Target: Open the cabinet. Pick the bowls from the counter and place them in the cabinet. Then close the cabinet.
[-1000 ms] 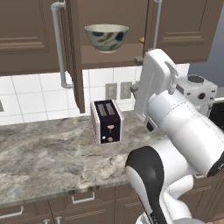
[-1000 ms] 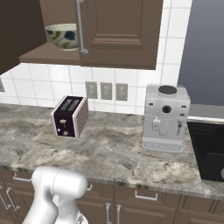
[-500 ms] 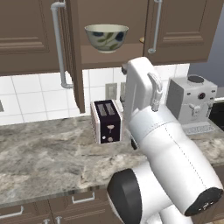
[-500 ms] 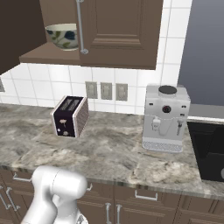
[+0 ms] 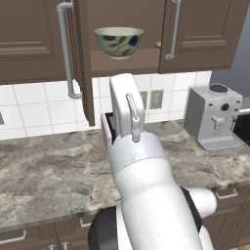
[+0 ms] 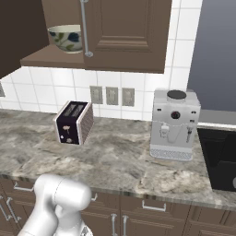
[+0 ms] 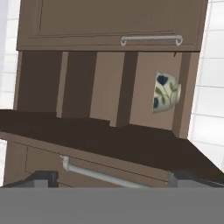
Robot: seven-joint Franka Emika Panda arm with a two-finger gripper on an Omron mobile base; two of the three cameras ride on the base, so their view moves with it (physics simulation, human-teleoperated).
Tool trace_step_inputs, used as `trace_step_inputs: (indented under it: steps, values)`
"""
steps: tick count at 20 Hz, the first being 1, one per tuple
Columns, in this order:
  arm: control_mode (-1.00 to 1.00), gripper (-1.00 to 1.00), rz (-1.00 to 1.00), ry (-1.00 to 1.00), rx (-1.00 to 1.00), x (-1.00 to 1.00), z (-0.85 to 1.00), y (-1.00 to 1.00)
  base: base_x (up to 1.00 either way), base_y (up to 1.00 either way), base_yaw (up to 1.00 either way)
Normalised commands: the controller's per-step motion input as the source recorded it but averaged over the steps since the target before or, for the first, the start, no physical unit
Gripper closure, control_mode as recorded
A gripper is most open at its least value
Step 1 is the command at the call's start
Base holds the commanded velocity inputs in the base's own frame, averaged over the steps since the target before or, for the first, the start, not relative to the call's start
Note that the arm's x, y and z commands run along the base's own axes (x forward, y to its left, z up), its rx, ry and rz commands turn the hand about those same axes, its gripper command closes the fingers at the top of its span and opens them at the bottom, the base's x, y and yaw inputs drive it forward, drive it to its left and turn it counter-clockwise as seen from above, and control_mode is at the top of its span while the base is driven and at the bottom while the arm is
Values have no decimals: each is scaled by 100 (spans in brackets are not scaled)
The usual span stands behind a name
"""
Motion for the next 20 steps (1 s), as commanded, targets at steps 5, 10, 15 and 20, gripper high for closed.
trace_step_inputs:
  steps: [5, 10, 15, 20]
  values:
    - [-100, -100, -4, 11, 0, 9, -1, 24, 0, 0, 0]
    - [-100, -100, -4, 14, 2, 11, -20, 9, 0, 0, 0]
    - [-100, -100, -5, 13, 3, 14, -41, 13, 0, 0, 0]
    - [-100, -100, -2, 5, 0, 13, -32, 13, 0, 0, 0]
